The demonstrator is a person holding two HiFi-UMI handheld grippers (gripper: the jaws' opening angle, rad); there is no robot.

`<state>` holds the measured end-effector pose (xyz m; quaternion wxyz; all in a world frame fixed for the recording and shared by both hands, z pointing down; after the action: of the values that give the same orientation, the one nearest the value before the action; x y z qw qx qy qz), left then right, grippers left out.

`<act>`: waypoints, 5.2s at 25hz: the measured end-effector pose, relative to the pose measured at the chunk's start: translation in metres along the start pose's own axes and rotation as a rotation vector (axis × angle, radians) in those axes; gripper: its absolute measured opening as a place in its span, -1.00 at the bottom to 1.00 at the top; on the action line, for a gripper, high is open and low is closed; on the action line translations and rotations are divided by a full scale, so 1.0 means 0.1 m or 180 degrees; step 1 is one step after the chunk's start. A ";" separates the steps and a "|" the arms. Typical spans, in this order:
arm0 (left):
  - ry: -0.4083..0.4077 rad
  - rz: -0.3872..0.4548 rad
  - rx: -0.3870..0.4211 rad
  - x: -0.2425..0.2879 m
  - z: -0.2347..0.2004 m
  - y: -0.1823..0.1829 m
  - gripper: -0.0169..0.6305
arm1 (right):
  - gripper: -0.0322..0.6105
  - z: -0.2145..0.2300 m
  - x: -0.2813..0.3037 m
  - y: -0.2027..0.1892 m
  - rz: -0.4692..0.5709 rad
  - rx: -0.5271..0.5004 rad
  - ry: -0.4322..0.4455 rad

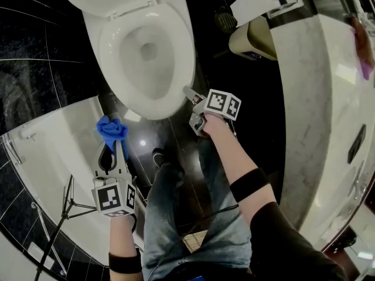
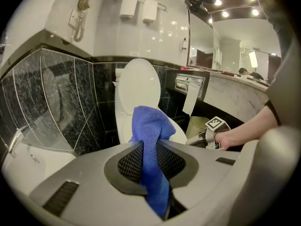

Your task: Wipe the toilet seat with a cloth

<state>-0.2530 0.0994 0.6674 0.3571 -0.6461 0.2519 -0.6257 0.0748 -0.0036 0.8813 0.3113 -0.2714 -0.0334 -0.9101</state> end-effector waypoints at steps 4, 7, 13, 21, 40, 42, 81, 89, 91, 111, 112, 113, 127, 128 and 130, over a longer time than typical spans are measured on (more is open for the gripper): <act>-0.0002 -0.0031 -0.0029 -0.02 0.00 -0.03 -0.73 | -0.49 -0.09 -0.06 0.00 -0.0018 0.0110 0.0001; -0.0017 -0.0071 -0.0009 -0.05 0.02 -0.05 -0.73 | -0.51 -0.20 -0.12 0.03 -0.0009 0.0246 0.0033; -0.0073 -0.0346 -0.0074 -0.14 0.16 -0.27 -0.73 | -0.54 -0.57 -0.29 0.13 -0.0112 0.0399 0.0127; -0.0225 -0.0925 -0.0324 0.21 0.47 -0.62 -0.73 | -0.55 -1.01 -0.49 0.30 -0.0139 0.0492 0.0247; -0.0190 -0.0681 -0.0395 0.74 0.66 0.55 -0.73 | -0.47 -1.61 -0.70 0.75 -0.0493 -0.0277 0.0557; -0.0149 -0.0581 -0.0409 0.75 0.64 0.74 -0.73 | -0.48 -1.70 -0.82 0.86 -0.0479 -0.0517 0.0537; 0.0374 0.0286 0.0190 2.41 -0.03 3.86 -0.73 | -0.89 -2.73 -2.28 1.70 -0.0254 -0.2739 0.0396; 0.0321 0.0273 0.0219 2.24 0.00 3.91 -0.73 | -0.89 -2.84 -2.24 1.71 -0.0299 -0.2804 0.0414; 0.0296 0.0270 0.0227 2.11 0.02 3.91 -0.73 | -0.89 -2.91 -2.24 1.69 -0.0315 -0.2825 0.0402; 0.0123 0.0478 -0.0046 -1.17 0.06 3.71 -0.73 | -0.89 -4.20 -2.85 0.93 -0.0318 -0.3341 0.0415; 0.0135 0.0496 -0.0059 -1.33 0.04 3.69 -0.73 | -0.89 -4.28 -2.89 0.88 -0.0297 -0.3357 0.0426; 0.0146 0.0519 -0.0073 -1.48 0.02 3.67 -0.73 | -0.89 -4.35 -2.93 0.83 -0.0271 -0.3377 0.0432; 0.0096 0.0677 -0.0144 -2.78 -0.15 3.05 -0.73 | -0.89 -4.79 -3.42 0.12 0.0001 -0.3580 0.0349; 0.0098 0.0681 -0.0143 -2.84 -0.16 3.00 -0.73 | -0.89 -4.78 -3.45 0.08 0.0007 -0.3591 0.0343; 0.0102 0.0693 -0.0175 -2.94 -0.17 2.92 -0.73 | -0.89 -4.79 -3.50 -0.01 0.0009 -0.3593 0.0336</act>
<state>-0.2613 0.1434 0.2549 0.4011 -0.6144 0.3434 -0.5863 0.0786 0.0792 0.2941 0.1205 -0.3499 0.4743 -0.7988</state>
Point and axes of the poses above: the fingertips, and each gripper's own axes: x forward along the fingers, z to its right, y out of its top, the point moved 10 cm from there along -x, backward along the fingers, and after that the axes turned 7 degrees about y, right-handed, at the moved point
